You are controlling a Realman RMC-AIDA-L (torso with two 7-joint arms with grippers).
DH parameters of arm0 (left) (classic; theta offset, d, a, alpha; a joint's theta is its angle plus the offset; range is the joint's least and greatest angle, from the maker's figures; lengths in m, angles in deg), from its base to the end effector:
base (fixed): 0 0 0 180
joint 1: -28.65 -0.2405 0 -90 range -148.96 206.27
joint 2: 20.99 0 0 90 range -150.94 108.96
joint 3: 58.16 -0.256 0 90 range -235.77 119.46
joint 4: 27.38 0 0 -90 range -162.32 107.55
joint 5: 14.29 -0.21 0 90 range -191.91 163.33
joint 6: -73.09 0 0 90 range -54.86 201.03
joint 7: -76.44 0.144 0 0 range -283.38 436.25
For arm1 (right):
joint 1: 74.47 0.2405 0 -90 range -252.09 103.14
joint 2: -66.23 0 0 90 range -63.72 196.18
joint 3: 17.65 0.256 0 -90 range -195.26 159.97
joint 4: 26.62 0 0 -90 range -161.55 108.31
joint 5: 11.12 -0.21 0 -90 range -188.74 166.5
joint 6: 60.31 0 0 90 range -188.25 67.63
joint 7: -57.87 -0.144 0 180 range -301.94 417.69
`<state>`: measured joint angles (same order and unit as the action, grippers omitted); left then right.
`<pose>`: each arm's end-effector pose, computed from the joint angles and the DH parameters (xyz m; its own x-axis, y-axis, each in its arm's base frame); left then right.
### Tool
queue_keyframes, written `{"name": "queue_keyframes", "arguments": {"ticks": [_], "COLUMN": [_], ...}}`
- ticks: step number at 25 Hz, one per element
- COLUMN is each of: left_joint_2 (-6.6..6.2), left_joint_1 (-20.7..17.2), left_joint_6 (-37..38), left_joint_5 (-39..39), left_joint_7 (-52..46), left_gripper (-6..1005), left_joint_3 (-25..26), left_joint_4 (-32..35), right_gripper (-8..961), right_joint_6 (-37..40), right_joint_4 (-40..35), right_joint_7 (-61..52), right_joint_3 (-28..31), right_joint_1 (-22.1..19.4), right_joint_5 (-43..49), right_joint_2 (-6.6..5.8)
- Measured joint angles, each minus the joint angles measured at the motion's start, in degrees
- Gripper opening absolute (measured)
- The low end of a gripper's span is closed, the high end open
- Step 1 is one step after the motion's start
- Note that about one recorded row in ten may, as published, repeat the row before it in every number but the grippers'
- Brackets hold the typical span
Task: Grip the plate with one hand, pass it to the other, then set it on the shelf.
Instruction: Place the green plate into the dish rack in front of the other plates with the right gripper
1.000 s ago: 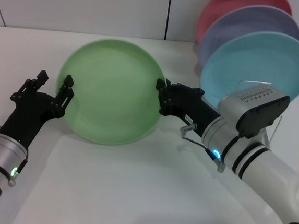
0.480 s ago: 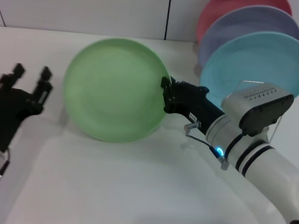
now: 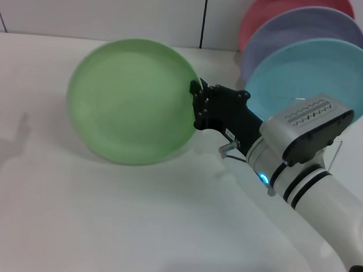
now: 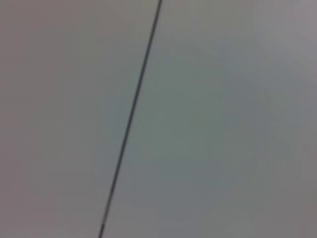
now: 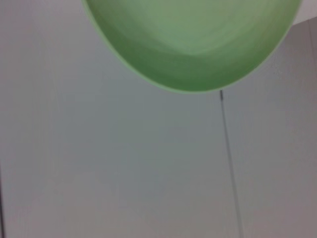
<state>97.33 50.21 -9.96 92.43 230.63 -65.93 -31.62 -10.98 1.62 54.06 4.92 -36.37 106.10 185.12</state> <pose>-0.3491 0.2873 0.0148 0.4948 -0.1432 0.8571 0.8502 -0.1244 -0.5116 0.1930 0.3569 -0.1203 0.7080 -0.0868 -0.7009 -0.6050 -0.5866 -0.5384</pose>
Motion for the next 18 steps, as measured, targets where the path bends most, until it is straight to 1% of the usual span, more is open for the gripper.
{"name": "queue_keyframes", "arguments": {"ticks": [1,2,4,5,6,7,8,9,10,12,13,14,15,16,17,18], "left_joint_2": [0.00,-0.09,-0.11,-0.11,-0.11,-0.11,-0.12,-0.11,-0.13,-0.13,-0.13,-0.13,-0.15,-0.15,-0.16,-0.16], "left_joint_1": [0.0,-0.1,-0.2,-0.2,-0.2,-0.2,-0.1,-0.1,0.2,0.3,0.4,0.6,1.1,1.1,1.4,1.6], "left_joint_6": [0.0,0.8,1.2,2.6,2.6,3.5,4.2,5.1,6.4,7.1,7.6,8.4,9.6,9.6,10.2,10.6], "left_joint_5": [0.0,0.0,0.0,0.0,0.0,0.0,0.0,0.0,0.1,0.1,0.1,0.1,0.1,0.1,0.1,0.1], "left_joint_7": [0.0,-1.5,-2.1,-4.3,-4.3,-5.6,-6.6,-7.6,-8.8,-9.3,-9.6,-9.8,-10.0,-10.0,-10.0,-10.0], "left_gripper": [616,616,616,616,616,616,616,616,616,616,616,617,617,617,617,617], "left_joint_3": [0.0,0.9,1.2,2.2,2.2,2.5,2.6,2.6,2.7,2.8,2.8,2.8,2.8,2.8,2.8,2.8], "left_joint_4": [0.0,1.5,2.0,3.6,3.6,4.4,5.1,5.9,6.9,7.4,7.5,7.8,8.1,8.1,8.2,8.4], "right_gripper": [31,31,31,31,31,31,31,31,31,31,31,31,31,31,31,30], "right_joint_6": [0.0,0.4,1.2,1.6,1.6,1.5,1.5,1.3,0.8,-0.4,-0.4,-1.3,-2.7,-2.7,-3.9,-3.9], "right_joint_4": [0.0,0.8,2.7,5.4,5.4,8.8,8.8,11.1,15.5,20.8,20.8,23.4,28.0,28.0,32.0,32.0], "right_joint_7": [0.0,1.6,5.0,8.8,8.8,13.2,13.2,15.5,19.5,21.9,21.9,22.3,22.5,22.5,22.5,22.5], "right_joint_3": [0.0,0.4,2.1,5.0,5.0,9.1,9.1,11.5,15.7,19.5,19.5,21.4,24.5,24.5,26.9,26.9], "right_joint_1": [0.0,-0.4,-1.6,-3.7,-3.7,-6.6,-6.6,-8.5,-12.3,-16.9,-16.9,-19.4,-23.9,-23.9,-28.2,-28.2], "right_joint_5": [0.0,0.4,2.3,5.7,5.7,10.2,10.2,12.6,17.3,22.7,22.7,25.4,30.3,30.3,35.0,35.0], "right_joint_2": [0.00,-0.17,-0.52,-0.86,-0.86,-1.17,-1.17,-1.21,-1.24,-1.28,-1.28,-1.33,-1.41,-1.41,-1.41,-1.41]}}
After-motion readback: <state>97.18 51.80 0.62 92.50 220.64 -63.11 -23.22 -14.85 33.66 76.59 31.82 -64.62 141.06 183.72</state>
